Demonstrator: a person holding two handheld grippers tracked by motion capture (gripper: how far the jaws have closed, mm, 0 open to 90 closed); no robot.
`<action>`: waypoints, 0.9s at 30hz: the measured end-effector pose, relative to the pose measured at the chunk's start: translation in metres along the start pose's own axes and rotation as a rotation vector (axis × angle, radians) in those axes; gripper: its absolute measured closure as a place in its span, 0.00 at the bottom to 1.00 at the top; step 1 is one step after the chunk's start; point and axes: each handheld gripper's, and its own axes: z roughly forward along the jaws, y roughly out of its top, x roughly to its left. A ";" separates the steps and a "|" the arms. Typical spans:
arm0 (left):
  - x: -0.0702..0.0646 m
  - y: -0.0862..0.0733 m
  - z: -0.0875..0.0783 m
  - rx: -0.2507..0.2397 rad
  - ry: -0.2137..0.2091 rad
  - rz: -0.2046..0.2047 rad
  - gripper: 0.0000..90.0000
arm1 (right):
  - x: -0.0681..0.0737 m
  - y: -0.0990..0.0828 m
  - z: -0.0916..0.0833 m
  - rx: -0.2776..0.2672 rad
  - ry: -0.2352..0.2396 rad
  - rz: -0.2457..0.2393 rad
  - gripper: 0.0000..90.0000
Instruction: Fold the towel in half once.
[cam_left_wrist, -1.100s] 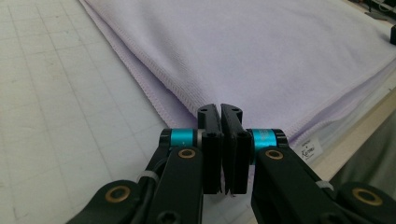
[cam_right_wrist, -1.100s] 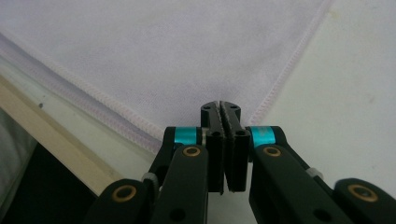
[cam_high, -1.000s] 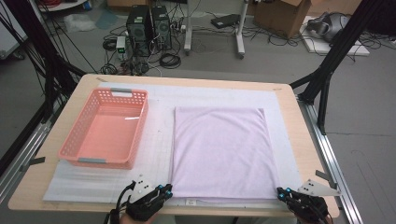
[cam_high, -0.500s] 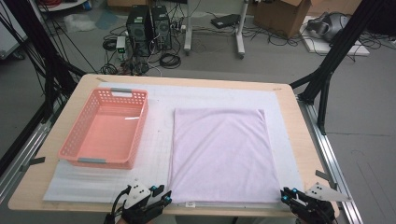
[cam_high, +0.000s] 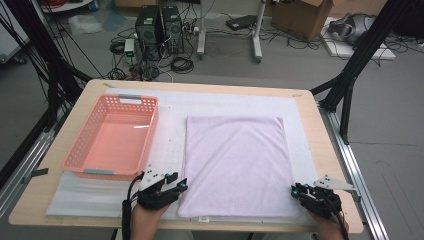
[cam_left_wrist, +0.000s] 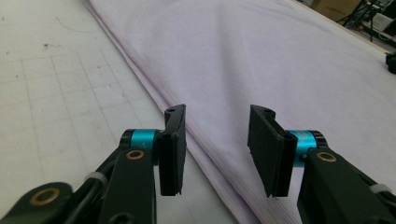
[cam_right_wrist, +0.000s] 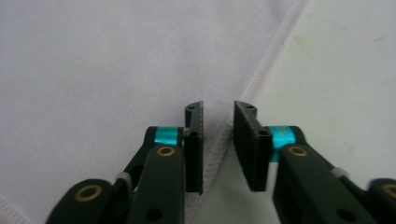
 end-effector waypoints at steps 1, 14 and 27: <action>0.003 0.002 0.004 0.004 0.002 -0.002 0.65 | -0.001 0.001 -0.002 0.014 0.000 -0.006 0.96; 0.021 0.029 0.057 0.118 0.043 0.031 0.72 | -0.008 0.009 -0.010 -0.022 -0.016 -0.026 0.73; 0.024 0.029 0.053 0.124 0.090 0.042 0.68 | -0.009 0.011 -0.004 -0.020 -0.019 -0.045 0.68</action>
